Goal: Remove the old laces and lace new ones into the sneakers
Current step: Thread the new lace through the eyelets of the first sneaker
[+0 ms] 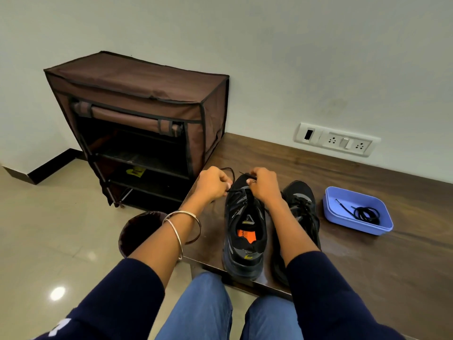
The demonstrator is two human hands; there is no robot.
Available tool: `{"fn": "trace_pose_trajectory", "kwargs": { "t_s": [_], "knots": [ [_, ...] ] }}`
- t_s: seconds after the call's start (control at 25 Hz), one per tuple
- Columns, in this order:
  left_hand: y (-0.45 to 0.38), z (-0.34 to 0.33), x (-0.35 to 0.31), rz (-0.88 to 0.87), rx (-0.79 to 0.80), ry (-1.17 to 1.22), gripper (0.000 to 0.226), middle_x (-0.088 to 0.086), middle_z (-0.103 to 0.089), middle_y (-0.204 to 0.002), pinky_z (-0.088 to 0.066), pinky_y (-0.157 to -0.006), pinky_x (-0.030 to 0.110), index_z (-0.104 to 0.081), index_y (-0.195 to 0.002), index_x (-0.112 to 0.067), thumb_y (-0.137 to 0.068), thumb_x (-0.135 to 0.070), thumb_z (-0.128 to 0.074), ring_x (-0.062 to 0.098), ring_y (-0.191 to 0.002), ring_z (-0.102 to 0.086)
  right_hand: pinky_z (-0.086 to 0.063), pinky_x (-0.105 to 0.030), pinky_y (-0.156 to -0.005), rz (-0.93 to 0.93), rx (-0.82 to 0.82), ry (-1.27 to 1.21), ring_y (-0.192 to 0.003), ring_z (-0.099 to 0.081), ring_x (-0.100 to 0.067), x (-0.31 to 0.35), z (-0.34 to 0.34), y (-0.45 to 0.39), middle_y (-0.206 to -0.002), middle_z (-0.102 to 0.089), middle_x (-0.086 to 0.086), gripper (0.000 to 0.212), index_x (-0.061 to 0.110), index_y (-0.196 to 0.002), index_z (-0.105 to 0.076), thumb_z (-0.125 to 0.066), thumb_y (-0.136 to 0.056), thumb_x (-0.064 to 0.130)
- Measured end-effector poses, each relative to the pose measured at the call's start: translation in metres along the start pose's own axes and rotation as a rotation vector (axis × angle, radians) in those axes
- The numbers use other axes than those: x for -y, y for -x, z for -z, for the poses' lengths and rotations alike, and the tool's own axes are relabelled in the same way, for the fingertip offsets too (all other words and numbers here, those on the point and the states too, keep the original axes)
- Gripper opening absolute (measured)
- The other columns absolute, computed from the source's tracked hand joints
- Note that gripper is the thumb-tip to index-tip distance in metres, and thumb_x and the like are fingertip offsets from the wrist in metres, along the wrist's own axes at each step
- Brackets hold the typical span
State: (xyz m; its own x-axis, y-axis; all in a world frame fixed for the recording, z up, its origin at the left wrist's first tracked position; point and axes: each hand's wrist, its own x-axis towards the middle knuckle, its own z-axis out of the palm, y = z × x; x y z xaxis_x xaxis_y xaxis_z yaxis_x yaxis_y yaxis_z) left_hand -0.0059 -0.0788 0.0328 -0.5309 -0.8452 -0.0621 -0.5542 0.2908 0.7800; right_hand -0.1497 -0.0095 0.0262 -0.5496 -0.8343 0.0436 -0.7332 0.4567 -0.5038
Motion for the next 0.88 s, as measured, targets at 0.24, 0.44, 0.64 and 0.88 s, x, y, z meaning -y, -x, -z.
{"fn": "trace_pose_trajectory", "kwargs": {
  "t_s": [0.24, 0.44, 0.64, 0.88],
  "knots": [
    [-0.003, -0.012, 0.012, 0.064, -0.065, 0.196, 0.011, 0.006, -0.068, -0.079, -0.046, -0.05, 0.007, -0.072, -0.089, -0.004, -0.089, -0.001, -0.06, 0.008, -0.06, -0.063, -0.05, -0.045, -0.093, -0.082, -0.009, 0.035, -0.114, -0.054, -0.037, -0.024, -0.033, -0.028, -0.119, -0.061, -0.018, 0.039, 0.01, -0.131, -0.054, -0.06, -0.093, 0.019],
    [-0.003, -0.019, 0.016, 0.084, -0.115, 0.279, 0.011, 0.004, -0.07, -0.078, -0.048, -0.053, 0.009, -0.072, -0.087, -0.007, -0.088, -0.003, -0.062, 0.009, -0.059, -0.063, -0.051, -0.04, -0.086, -0.076, 0.031, 0.044, -0.104, -0.058, -0.033, -0.029, -0.035, -0.046, -0.114, -0.06, -0.014, 0.019, 0.023, -0.109, -0.069, -0.061, -0.093, 0.028],
    [-0.002, -0.023, 0.018, 0.039, -0.145, 0.261, 0.007, -0.001, -0.069, -0.072, -0.056, -0.068, 0.022, -0.074, -0.085, -0.011, -0.086, -0.009, -0.067, 0.01, -0.062, -0.065, -0.04, -0.041, -0.086, -0.049, -0.178, 0.041, -0.102, -0.052, -0.024, -0.022, -0.025, -0.027, -0.101, -0.059, -0.003, 0.013, 0.016, -0.086, -0.069, -0.06, -0.088, 0.008],
    [0.012, -0.05, -0.002, 0.122, 0.025, -0.041, 0.038, 0.001, -0.068, -0.098, -0.054, -0.087, 0.037, -0.072, -0.096, -0.019, -0.071, -0.046, -0.079, 0.019, -0.094, -0.064, -0.055, -0.026, -0.071, -0.074, -0.209, -0.632, -0.074, -0.066, -0.016, -0.024, 0.004, 0.004, -0.075, -0.069, -0.002, 0.012, 0.008, -0.093, -0.07, -0.06, -0.091, 0.002]
  ]
}}
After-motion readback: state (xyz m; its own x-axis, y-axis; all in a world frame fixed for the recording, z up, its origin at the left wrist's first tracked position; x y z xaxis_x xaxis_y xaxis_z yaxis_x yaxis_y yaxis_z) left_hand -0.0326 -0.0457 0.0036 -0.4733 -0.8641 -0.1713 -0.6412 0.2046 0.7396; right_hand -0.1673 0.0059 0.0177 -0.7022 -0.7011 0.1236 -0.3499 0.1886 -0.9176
